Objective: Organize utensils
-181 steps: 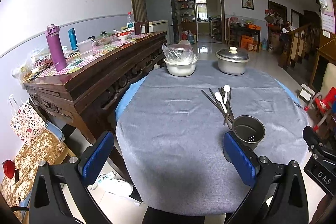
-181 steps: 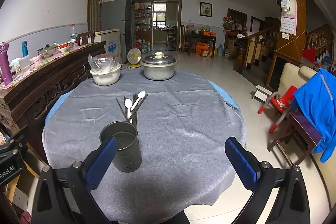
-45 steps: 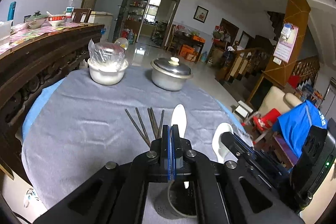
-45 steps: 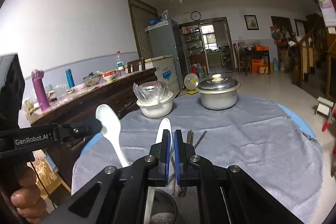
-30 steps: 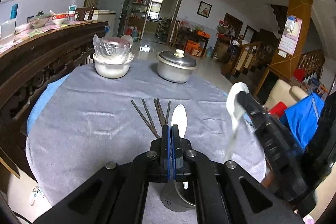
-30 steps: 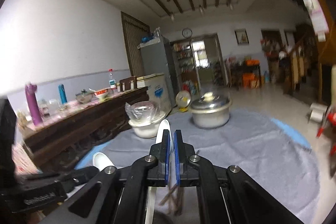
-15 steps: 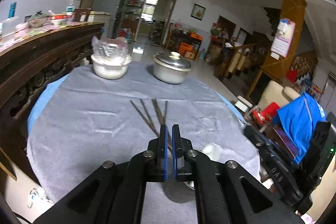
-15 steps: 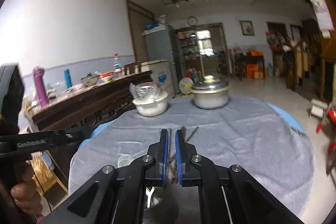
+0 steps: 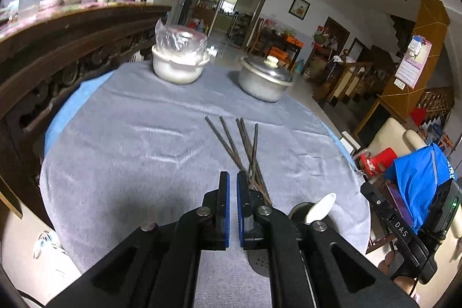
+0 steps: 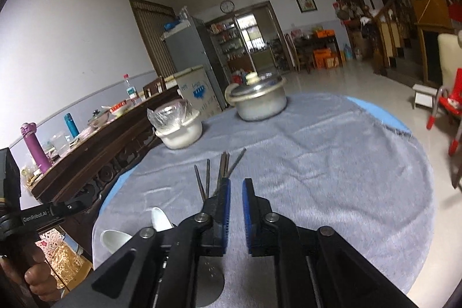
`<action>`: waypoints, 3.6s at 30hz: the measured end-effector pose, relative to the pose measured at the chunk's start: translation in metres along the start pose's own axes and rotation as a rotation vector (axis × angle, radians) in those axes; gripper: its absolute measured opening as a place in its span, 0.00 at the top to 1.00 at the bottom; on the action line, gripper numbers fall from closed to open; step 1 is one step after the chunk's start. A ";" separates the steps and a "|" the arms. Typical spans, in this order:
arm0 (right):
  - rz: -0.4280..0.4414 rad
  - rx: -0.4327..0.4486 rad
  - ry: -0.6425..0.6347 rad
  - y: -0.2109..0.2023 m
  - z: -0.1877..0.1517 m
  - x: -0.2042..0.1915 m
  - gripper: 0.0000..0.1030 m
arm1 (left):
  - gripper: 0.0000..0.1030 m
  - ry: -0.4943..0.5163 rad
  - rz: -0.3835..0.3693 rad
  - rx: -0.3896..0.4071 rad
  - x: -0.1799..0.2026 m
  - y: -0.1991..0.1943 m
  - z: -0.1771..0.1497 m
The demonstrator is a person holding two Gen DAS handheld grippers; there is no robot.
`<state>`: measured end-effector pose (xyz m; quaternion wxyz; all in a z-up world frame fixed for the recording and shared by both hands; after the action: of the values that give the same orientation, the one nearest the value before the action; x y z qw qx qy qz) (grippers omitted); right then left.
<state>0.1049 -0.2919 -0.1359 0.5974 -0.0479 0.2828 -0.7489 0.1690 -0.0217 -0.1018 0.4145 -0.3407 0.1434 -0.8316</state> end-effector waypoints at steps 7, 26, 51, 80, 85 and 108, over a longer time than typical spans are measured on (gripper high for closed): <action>-0.006 -0.059 0.049 0.024 -0.007 0.011 0.71 | 0.77 -0.058 0.024 -0.026 -0.021 0.014 -0.003; 0.068 -0.435 -0.010 0.159 0.033 -0.005 0.71 | 0.75 -0.078 0.000 -0.186 -0.056 0.095 0.044; -0.150 -0.811 0.039 0.340 0.079 -0.041 0.74 | 0.71 -0.470 0.107 -0.556 -0.095 0.265 0.105; -0.095 -0.567 -0.097 0.276 0.095 -0.033 0.94 | 0.95 -0.090 0.164 -0.416 -0.042 0.218 0.116; -0.019 -0.456 -0.094 0.233 0.115 -0.038 0.94 | 0.95 -0.013 0.110 -0.289 -0.016 0.159 0.133; 0.015 0.147 -0.080 -0.004 0.122 -0.050 0.94 | 0.95 0.183 0.053 0.250 0.067 -0.044 0.093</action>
<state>0.1652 -0.2900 -0.0185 0.6156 -0.0318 0.2034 -0.7607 0.1786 -0.0437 0.0189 0.4610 -0.2054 0.0848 -0.8591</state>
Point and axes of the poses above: each gripper's, at about its wrist camera, not at the fingertips, and y roughly the way its jaws point, x to its right, z to its top, the point moved 3 cm from there along y, roughly the way its jaws point, and after that the axes turned 10 degrees about -z, right-handed, at the moved point
